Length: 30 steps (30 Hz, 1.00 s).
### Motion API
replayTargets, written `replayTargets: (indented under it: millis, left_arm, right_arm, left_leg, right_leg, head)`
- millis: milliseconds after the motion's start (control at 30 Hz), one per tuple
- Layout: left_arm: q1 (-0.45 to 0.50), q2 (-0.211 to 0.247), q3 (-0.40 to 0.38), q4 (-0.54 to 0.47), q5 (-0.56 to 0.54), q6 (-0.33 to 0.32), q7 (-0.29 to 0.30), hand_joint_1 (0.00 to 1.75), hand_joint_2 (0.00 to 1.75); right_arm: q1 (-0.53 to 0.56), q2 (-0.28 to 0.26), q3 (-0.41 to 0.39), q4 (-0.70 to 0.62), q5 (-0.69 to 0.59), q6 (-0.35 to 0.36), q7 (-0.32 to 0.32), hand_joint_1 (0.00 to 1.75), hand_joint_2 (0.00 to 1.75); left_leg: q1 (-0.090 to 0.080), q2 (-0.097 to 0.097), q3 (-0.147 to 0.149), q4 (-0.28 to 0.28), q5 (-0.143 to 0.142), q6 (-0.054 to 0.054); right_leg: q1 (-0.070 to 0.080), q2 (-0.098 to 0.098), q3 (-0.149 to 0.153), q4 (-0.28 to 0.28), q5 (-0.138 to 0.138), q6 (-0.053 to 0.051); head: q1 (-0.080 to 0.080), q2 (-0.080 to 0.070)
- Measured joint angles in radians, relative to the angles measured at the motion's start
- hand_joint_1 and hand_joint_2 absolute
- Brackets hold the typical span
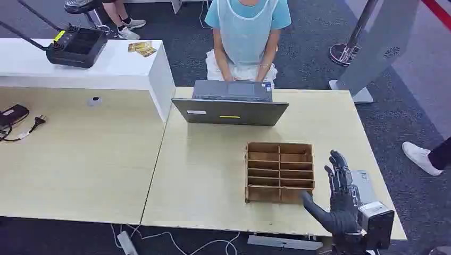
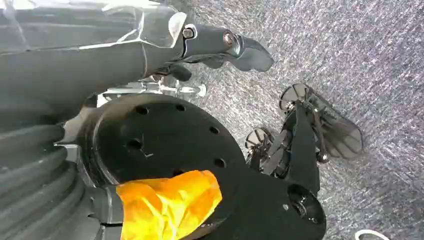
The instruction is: Pass the card to the sensor for recognition and then transmit it.
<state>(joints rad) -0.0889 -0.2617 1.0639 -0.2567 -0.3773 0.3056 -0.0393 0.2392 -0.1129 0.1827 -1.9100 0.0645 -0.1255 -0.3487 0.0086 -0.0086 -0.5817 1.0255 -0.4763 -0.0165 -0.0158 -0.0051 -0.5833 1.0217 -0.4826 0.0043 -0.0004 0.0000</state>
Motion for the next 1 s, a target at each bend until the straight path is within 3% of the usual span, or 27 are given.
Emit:
replayTargets:
  millis: [433,800,1000]
  left_arm:
    - [0.000,0.000,0.000,0.000,-0.011,-0.003,0.000,0.00,1.75]
    - [0.000,0.000,0.000,0.000,-0.020,-0.006,0.002,0.00,1.75]
    - [-0.001,0.000,0.000,0.000,-0.039,-0.017,0.008,0.00,1.75]
  right_arm:
    - [-0.039,-0.011,0.000,0.000,0.066,0.001,0.004,0.00,1.75]
    - [-0.142,-0.038,0.004,0.003,0.224,-0.057,0.048,0.00,1.75]
    - [-0.279,-0.064,0.027,0.034,0.395,-0.107,0.116,0.00,1.75]
  left_leg:
    - [0.000,0.000,0.000,0.000,0.000,0.000]
    - [0.000,0.000,0.000,0.000,0.000,0.000]
    - [0.000,0.001,0.000,0.000,0.000,0.000]
  right_leg:
    - [0.000,0.000,0.000,0.000,0.000,0.000]
    - [0.000,0.000,0.000,0.000,0.000,0.000]
    - [0.000,0.001,0.000,0.000,0.001,0.000]
  head:
    - [0.000,0.000]
    - [0.000,0.000]
    - [0.000,0.000]
